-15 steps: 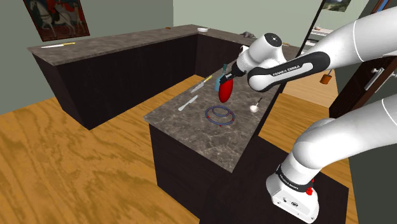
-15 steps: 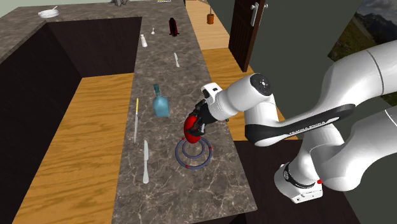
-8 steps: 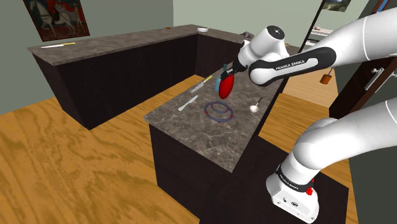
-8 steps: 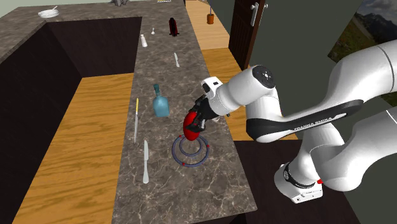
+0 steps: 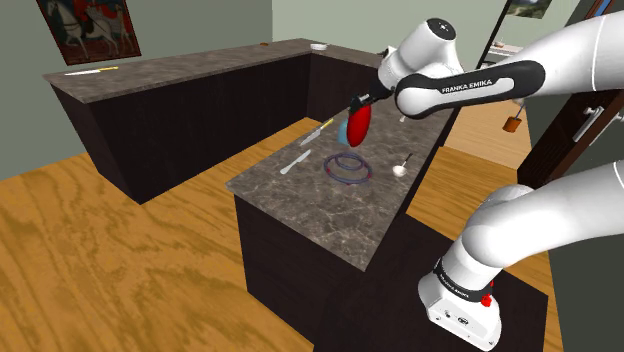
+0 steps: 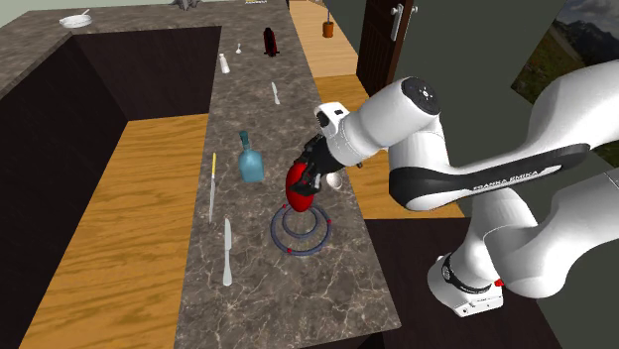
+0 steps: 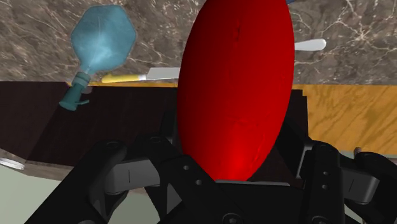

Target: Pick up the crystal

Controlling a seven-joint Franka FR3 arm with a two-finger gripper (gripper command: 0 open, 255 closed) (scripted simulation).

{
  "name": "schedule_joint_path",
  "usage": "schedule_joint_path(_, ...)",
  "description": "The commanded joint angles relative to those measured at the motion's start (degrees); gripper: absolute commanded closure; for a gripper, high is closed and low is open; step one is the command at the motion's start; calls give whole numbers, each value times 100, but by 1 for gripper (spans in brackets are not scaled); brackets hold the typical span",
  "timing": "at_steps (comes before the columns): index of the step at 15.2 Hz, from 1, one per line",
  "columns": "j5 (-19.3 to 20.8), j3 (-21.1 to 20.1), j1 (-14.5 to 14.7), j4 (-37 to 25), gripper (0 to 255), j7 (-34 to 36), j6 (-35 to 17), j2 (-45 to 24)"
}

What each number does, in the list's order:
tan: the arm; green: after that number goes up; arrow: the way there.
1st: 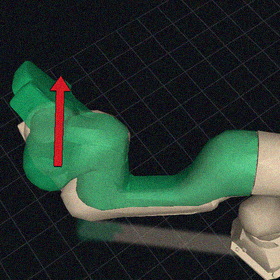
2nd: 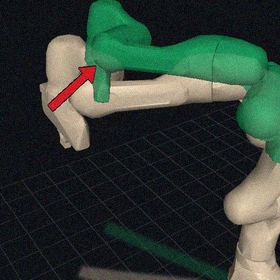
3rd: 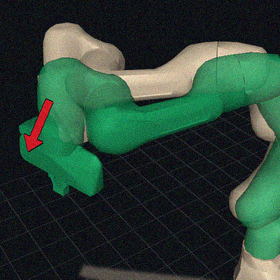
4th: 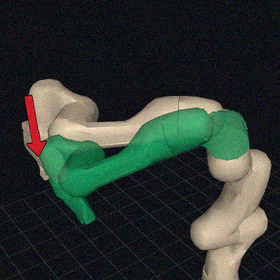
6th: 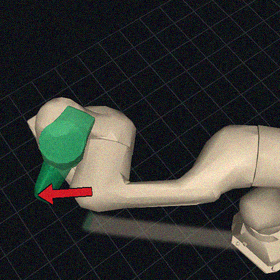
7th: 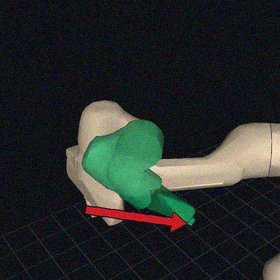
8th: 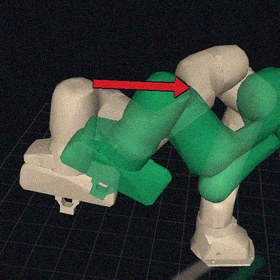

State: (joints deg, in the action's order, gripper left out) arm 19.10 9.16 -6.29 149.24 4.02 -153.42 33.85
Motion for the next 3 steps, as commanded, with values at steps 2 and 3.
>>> schedule_joint_path(2, -46, 5, 39, -134, 255, -43, 173, 46)
schedule_joint_path(3, -46, 5, 39, -134, 255, -43, 173, 46)
